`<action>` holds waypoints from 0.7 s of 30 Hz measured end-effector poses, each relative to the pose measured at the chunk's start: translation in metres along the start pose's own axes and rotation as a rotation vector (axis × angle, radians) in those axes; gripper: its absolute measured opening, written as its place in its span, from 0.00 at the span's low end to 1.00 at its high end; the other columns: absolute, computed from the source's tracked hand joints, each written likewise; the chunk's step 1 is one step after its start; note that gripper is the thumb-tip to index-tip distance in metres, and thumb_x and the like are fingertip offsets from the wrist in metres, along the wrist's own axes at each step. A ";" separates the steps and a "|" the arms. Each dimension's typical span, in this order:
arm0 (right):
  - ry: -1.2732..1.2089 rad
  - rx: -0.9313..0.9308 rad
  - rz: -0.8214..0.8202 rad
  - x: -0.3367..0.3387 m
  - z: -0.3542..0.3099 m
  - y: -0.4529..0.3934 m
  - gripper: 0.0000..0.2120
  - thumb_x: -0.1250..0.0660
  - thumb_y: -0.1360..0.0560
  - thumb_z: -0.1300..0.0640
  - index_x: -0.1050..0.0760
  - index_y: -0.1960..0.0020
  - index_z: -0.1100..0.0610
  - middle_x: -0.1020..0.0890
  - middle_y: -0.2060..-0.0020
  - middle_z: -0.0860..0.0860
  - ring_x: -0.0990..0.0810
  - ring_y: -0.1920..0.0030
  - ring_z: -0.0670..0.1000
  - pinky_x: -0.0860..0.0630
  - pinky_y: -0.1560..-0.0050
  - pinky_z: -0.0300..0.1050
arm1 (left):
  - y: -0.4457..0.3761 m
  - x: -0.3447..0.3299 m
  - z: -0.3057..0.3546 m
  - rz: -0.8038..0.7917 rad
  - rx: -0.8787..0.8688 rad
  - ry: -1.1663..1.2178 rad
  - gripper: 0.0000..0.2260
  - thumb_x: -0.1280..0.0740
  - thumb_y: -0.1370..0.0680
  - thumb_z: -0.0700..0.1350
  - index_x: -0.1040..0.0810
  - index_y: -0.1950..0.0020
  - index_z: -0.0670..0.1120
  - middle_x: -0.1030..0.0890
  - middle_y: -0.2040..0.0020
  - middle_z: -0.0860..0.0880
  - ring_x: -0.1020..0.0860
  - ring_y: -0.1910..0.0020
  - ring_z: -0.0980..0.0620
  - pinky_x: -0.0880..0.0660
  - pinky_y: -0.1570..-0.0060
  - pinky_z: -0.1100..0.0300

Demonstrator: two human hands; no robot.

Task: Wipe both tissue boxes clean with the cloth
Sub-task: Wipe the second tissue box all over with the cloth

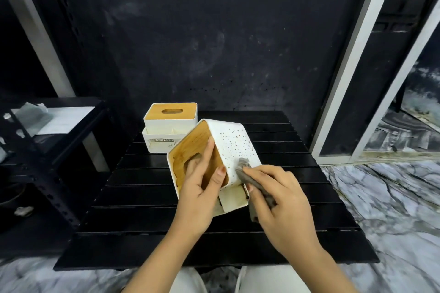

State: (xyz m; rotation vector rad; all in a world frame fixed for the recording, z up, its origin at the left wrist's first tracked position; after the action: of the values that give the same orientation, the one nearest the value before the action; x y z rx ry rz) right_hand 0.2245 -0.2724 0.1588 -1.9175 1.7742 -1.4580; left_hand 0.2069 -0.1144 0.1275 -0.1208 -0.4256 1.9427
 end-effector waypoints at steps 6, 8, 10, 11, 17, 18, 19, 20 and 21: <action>-0.051 0.032 -0.096 -0.003 -0.002 -0.012 0.14 0.40 0.26 0.49 0.25 0.42 0.42 0.24 0.50 0.37 0.26 0.51 0.44 0.27 0.54 0.36 | 0.001 0.001 -0.002 -0.010 -0.008 0.027 0.25 0.36 0.31 0.63 0.37 0.35 0.75 0.32 0.30 0.60 0.37 0.28 0.60 0.34 0.31 0.46; -0.064 -0.025 -0.087 -0.002 0.005 -0.012 0.14 0.39 0.27 0.49 0.24 0.43 0.41 0.25 0.50 0.36 0.26 0.50 0.43 0.26 0.54 0.37 | 0.001 0.001 -0.001 -0.011 -0.007 0.016 0.26 0.36 0.31 0.63 0.37 0.34 0.74 0.32 0.30 0.61 0.37 0.29 0.61 0.34 0.31 0.47; -0.014 0.014 -0.091 -0.002 -0.003 -0.013 0.14 0.40 0.27 0.48 0.24 0.43 0.41 0.25 0.51 0.36 0.27 0.51 0.43 0.26 0.56 0.36 | 0.001 0.001 -0.001 -0.016 -0.006 0.011 0.26 0.36 0.31 0.63 0.37 0.34 0.74 0.32 0.30 0.61 0.37 0.29 0.61 0.34 0.31 0.47; -0.007 0.043 -0.108 -0.003 -0.009 -0.013 0.15 0.42 0.27 0.47 0.24 0.43 0.41 0.25 0.51 0.36 0.27 0.52 0.44 0.27 0.56 0.36 | 0.001 0.001 -0.001 -0.020 -0.006 0.014 0.26 0.36 0.31 0.63 0.37 0.34 0.74 0.32 0.30 0.61 0.36 0.29 0.60 0.34 0.31 0.47; -0.107 -0.048 -0.154 -0.004 0.008 -0.019 0.12 0.35 0.26 0.53 0.22 0.44 0.42 0.24 0.52 0.37 0.25 0.49 0.46 0.23 0.53 0.45 | 0.002 0.003 -0.003 -0.015 -0.008 0.033 0.26 0.34 0.31 0.62 0.36 0.34 0.72 0.31 0.30 0.58 0.35 0.28 0.58 0.33 0.32 0.46; -0.078 -0.036 -0.150 -0.003 0.007 -0.019 0.12 0.36 0.26 0.52 0.22 0.44 0.42 0.24 0.52 0.37 0.25 0.49 0.45 0.23 0.54 0.45 | 0.002 0.003 -0.003 -0.017 -0.002 0.033 0.26 0.34 0.31 0.62 0.36 0.34 0.73 0.31 0.30 0.59 0.35 0.29 0.58 0.32 0.32 0.46; -0.051 -0.008 -0.152 -0.003 0.001 -0.018 0.12 0.37 0.25 0.50 0.22 0.44 0.42 0.24 0.52 0.37 0.25 0.50 0.45 0.23 0.54 0.44 | 0.002 0.004 -0.003 -0.018 0.005 0.038 0.26 0.34 0.31 0.62 0.36 0.34 0.73 0.31 0.30 0.59 0.34 0.29 0.58 0.32 0.32 0.46; -0.045 0.025 -0.163 -0.004 -0.005 -0.017 0.12 0.39 0.26 0.48 0.23 0.44 0.42 0.24 0.51 0.37 0.25 0.50 0.45 0.23 0.55 0.43 | 0.001 0.004 -0.004 -0.019 0.010 0.047 0.26 0.34 0.31 0.62 0.36 0.34 0.73 0.30 0.31 0.58 0.34 0.29 0.58 0.32 0.32 0.46; -0.068 0.045 -0.178 -0.005 -0.009 -0.016 0.14 0.40 0.26 0.47 0.23 0.43 0.42 0.24 0.51 0.38 0.25 0.50 0.45 0.24 0.54 0.41 | 0.001 0.005 -0.004 -0.021 0.011 0.058 0.26 0.34 0.31 0.62 0.35 0.34 0.72 0.30 0.31 0.58 0.34 0.29 0.58 0.32 0.32 0.46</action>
State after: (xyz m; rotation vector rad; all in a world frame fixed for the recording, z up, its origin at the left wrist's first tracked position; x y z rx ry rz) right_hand 0.2298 -0.2593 0.1712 -2.1219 1.5638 -1.4541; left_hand 0.2055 -0.1094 0.1241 -0.1649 -0.3762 1.9153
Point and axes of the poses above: each hand's wrist, its own y-axis away from the middle knuckle, its own x-axis out of the back of the hand, z = x × y, the point moved 8 cm from there along -y, towards the middle knuckle
